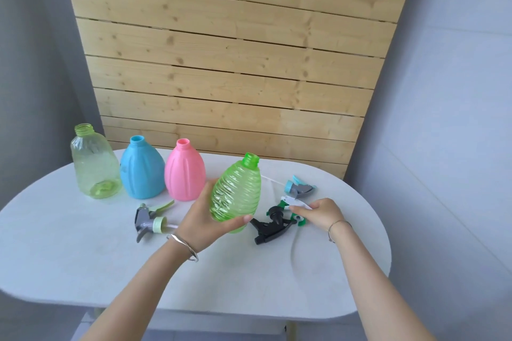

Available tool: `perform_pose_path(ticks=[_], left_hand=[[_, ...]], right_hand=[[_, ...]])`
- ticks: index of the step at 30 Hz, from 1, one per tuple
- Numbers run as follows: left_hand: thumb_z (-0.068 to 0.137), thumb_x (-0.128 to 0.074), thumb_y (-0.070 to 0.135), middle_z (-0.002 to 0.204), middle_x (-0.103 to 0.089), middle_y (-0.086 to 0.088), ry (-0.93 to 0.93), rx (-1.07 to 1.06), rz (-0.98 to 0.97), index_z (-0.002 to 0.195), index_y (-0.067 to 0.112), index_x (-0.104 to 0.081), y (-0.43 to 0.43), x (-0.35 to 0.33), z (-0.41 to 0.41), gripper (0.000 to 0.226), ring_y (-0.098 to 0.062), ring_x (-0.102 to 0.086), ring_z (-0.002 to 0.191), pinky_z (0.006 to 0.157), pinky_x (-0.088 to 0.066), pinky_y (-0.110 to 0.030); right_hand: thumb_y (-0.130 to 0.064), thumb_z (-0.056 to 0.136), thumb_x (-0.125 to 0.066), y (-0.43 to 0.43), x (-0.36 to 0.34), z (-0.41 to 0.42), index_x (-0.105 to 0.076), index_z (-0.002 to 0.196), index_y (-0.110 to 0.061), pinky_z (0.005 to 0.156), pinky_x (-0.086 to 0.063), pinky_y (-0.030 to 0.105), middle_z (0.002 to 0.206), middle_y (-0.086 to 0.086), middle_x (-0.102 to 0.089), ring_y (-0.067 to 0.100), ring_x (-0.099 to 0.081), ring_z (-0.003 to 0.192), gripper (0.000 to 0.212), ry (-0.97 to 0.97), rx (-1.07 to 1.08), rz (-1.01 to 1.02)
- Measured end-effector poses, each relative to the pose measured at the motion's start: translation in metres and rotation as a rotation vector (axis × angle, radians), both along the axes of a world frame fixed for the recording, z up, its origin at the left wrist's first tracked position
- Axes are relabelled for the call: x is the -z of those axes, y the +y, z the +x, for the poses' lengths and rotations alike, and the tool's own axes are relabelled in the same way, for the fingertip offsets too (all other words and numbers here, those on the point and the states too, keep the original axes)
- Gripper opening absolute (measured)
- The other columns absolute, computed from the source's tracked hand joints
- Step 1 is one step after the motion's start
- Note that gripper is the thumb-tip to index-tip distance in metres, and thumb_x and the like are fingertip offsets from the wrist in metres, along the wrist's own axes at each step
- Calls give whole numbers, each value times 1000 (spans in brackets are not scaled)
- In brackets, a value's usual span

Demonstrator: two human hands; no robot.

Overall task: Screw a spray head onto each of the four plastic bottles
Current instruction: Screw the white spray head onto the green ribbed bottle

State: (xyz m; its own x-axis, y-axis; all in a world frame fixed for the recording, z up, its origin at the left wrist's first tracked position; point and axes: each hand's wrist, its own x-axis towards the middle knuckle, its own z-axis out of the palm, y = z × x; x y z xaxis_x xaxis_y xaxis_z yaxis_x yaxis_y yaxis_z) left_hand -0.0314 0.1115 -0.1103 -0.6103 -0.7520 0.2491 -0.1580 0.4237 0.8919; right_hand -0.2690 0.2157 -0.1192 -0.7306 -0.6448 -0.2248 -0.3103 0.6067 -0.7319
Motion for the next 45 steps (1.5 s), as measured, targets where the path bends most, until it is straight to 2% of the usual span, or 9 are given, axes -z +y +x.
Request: perform_pose_path(ticks=[3,8,12,15,19,23,31,38,45], left_hand=[[58,-84,40,107,-59,15,-1,4,7,117,26,-45,2,0,-1,72,21,-53,92,69,-39,4],[55,-81,45,108,-58,12,-3,12,16,118,25,-45,6,-4,0,76,22,-52,91,69,-39,4],[60,-83,37,107,-58,13,-12,5,26,118,25,-44,6,-6,7,71,25,-51,89,67,-37,6],[61,-85,35,106,-55,19,-20,-15,20,118,27,-41,5,-9,17,73,28,-49,88,66,-36,7],[60,-84,41,112,-56,17,-66,-23,31,119,38,-39,-1,-15,37,75,3,-54,103,84,-40,-16],[47,-80,58,113,-58,13,-117,-20,52,118,36,-42,-11,-18,64,83,-6,-56,107,90,-46,-27],[56,-88,36,110,-60,16,-138,-135,58,113,42,-43,-38,-10,125,73,4,-57,100,69,-43,-5],[45,-85,51,112,-62,14,-131,-166,84,120,37,-43,-51,-3,150,86,2,-59,103,73,-45,-6],[45,-84,52,112,-62,14,-107,-151,76,117,41,-44,-51,-5,149,83,6,-58,101,75,-45,-6]], right_hand=[[-43,65,-80,4,-7,0,-27,50,-19,38,-17,19,54,0,-31,17,-31,42,60,-45,15,90],[-22,72,-79,12,-17,4,-60,96,-1,68,-60,35,103,18,-70,24,-69,67,37,-335,7,-37],[-18,72,-78,15,-48,4,-61,98,5,72,-59,41,96,16,-67,27,-67,68,38,-191,15,-188],[-17,73,-78,17,-82,10,-52,90,-7,50,-57,24,90,6,-64,16,-65,67,32,-34,43,-424],[-16,78,-74,15,-114,34,-65,82,-10,64,-59,21,86,-3,-74,15,-72,75,12,-199,-45,-782],[-11,83,-68,-7,-120,71,-68,86,-14,84,-58,31,86,1,-73,22,-68,88,4,-339,-156,-920],[-9,89,-60,-56,-123,123,-61,96,-10,85,-56,27,94,5,-69,24,-66,96,7,-590,-151,-1240],[-8,91,-57,-82,-116,148,-58,107,-11,84,-54,23,116,10,-64,21,-67,103,16,-536,-139,-1354],[-7,90,-57,-93,-111,151,-56,109,-10,91,-54,30,103,-4,-71,16,-68,99,19,-480,-219,-1339]])
